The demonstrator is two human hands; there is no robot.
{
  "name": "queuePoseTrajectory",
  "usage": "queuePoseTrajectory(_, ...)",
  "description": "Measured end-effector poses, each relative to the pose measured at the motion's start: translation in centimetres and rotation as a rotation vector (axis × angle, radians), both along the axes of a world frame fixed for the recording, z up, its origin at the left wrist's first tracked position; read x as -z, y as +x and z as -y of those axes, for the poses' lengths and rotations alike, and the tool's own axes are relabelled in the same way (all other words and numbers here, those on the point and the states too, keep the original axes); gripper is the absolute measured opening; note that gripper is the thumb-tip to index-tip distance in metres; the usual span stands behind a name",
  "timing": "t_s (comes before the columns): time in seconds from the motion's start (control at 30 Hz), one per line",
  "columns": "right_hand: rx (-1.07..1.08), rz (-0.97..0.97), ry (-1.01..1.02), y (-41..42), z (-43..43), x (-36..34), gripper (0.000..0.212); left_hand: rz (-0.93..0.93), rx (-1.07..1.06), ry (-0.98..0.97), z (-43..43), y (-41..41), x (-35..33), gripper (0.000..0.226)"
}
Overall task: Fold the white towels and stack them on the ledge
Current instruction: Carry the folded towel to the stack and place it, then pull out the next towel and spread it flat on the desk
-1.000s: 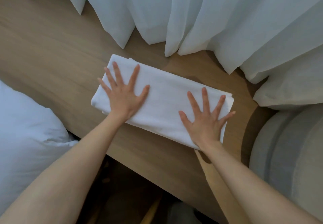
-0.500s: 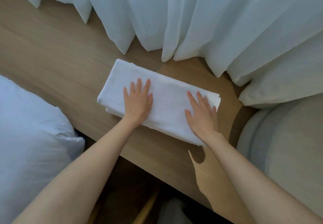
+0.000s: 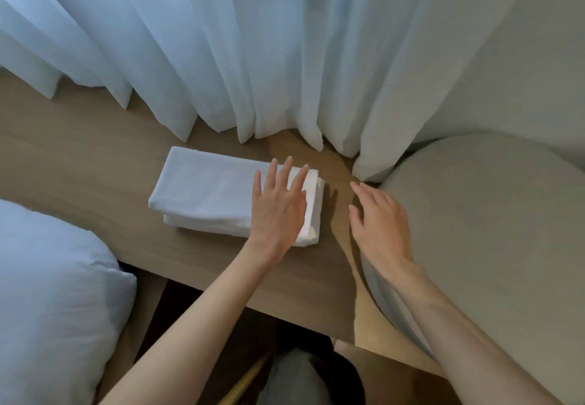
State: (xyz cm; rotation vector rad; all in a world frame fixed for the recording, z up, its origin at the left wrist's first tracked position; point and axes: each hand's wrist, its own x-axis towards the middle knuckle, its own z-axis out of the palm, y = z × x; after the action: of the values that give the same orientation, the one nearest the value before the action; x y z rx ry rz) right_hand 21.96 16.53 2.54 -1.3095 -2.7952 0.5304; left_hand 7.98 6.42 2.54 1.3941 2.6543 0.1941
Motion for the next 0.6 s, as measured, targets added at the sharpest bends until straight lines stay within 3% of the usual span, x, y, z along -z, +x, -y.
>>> queuePoseTrajectory(0.6, 0.342, -0.106, 0.253, 39.3, 2.1, -15.8, 0.040, 0.004, 0.485, 0.245, -2.9, 34.2, -15.9, 0.044)
